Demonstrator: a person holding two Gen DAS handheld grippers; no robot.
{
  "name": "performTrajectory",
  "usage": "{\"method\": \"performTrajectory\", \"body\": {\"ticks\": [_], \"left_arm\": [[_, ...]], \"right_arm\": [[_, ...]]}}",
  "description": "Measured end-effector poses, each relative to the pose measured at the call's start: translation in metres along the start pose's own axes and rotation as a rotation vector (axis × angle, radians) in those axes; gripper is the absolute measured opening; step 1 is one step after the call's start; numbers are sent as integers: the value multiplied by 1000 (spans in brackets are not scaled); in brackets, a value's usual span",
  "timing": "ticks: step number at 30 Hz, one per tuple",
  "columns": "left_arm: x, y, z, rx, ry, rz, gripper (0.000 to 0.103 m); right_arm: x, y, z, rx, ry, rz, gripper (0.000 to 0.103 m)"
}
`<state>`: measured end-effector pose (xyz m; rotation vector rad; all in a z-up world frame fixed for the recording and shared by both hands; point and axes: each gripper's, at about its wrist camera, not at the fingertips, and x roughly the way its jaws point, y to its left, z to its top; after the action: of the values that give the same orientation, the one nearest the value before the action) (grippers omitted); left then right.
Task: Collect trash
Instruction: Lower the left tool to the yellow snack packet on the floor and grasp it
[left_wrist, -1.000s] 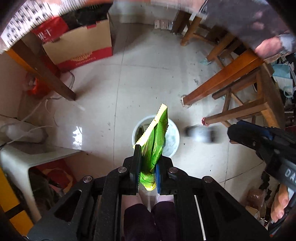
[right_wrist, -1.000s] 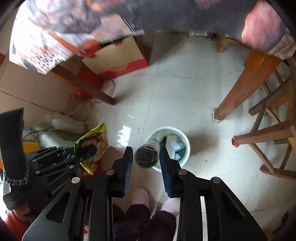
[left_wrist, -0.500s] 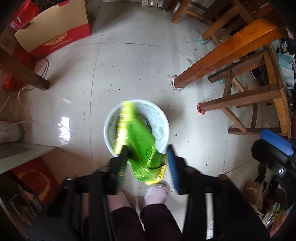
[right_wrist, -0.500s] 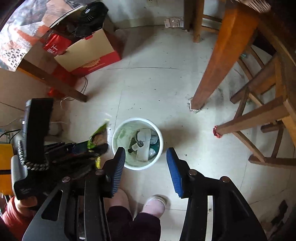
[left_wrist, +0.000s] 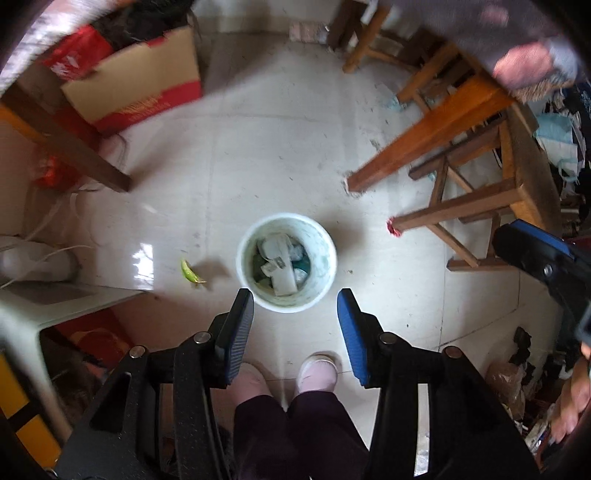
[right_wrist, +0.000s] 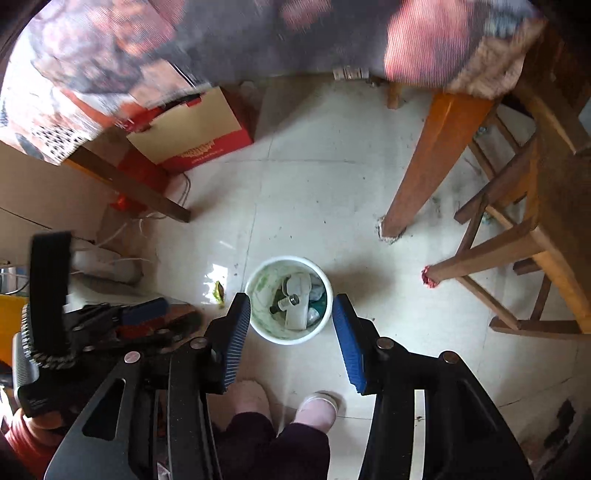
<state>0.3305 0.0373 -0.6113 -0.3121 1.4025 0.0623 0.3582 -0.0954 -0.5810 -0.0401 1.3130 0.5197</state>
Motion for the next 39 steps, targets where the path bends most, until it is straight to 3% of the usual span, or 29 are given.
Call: {"method": "performTrajectory", "body": {"ticks": [5, 10, 16, 22, 26, 33, 34, 38, 39], "left_arm": [[-29, 40, -11, -89, -25, 37, 50], [7, 90, -25, -184, -1, 71, 51], [107, 159, -56, -291, 52, 50, 51], [232, 212, -98, -358, 114, 61, 51], [309, 245, -118, -436, 131, 4, 51], [401, 265, -121, -536, 130, 20, 51], [410, 268, -121, -543, 137, 52, 50], [431, 268, -123, -536, 158, 137, 14], [431, 266, -125, -535, 140, 146, 11]], "right_arm": [[-24, 9, 6, -7, -25, -3, 43], [-15, 8, 4, 18, -43, 6, 45], [39, -1, -13, 9, -51, -29, 45], [111, -22, -36, 18, -81, -58, 45], [149, -31, -47, 13, -98, -78, 45], [188, -34, -58, 12, -129, -99, 45], [192, -34, -59, 13, -134, -99, 45], [201, -32, -62, 8, -141, -110, 45], [204, -31, -63, 5, -142, -112, 45]]}}
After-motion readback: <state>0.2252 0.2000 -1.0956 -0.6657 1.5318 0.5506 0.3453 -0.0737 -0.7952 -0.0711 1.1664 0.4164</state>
